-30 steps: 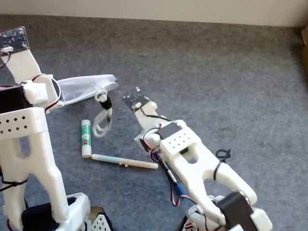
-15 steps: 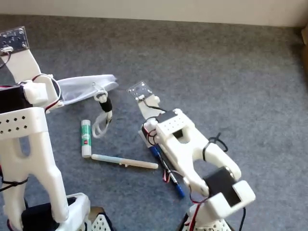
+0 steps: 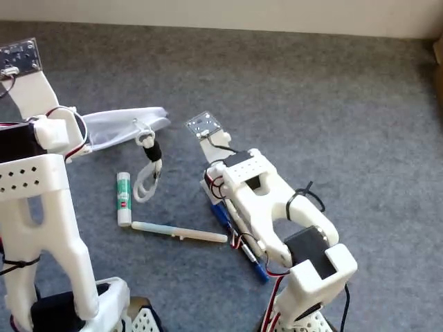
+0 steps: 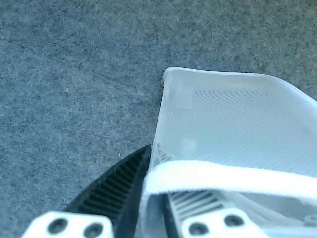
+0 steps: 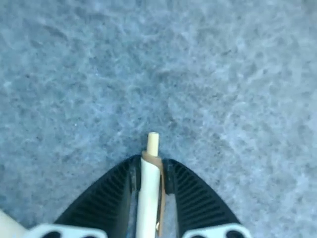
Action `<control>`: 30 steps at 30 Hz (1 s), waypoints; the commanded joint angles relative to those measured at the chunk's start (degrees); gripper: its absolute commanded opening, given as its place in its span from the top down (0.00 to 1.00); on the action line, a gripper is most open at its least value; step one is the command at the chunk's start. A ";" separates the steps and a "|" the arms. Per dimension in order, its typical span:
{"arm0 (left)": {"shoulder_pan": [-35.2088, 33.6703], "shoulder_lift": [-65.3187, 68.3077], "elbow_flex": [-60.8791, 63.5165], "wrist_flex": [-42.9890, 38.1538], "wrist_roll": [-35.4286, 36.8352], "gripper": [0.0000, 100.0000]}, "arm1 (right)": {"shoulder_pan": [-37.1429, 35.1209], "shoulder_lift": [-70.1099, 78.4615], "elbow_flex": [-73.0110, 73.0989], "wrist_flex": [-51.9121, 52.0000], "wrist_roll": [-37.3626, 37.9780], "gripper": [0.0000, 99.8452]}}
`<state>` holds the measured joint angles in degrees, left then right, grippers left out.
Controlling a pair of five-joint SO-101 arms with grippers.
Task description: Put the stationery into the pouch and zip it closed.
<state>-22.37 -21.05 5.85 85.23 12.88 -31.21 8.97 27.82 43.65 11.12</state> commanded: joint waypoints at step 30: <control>0.84 1.01 0.40 -0.97 0.62 0.99 | -2.33 -28.44 -5.67 21.58 0.44 0.99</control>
<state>-22.37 -21.05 5.85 85.23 12.88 -32.26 -13.01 24.84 63.34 11.12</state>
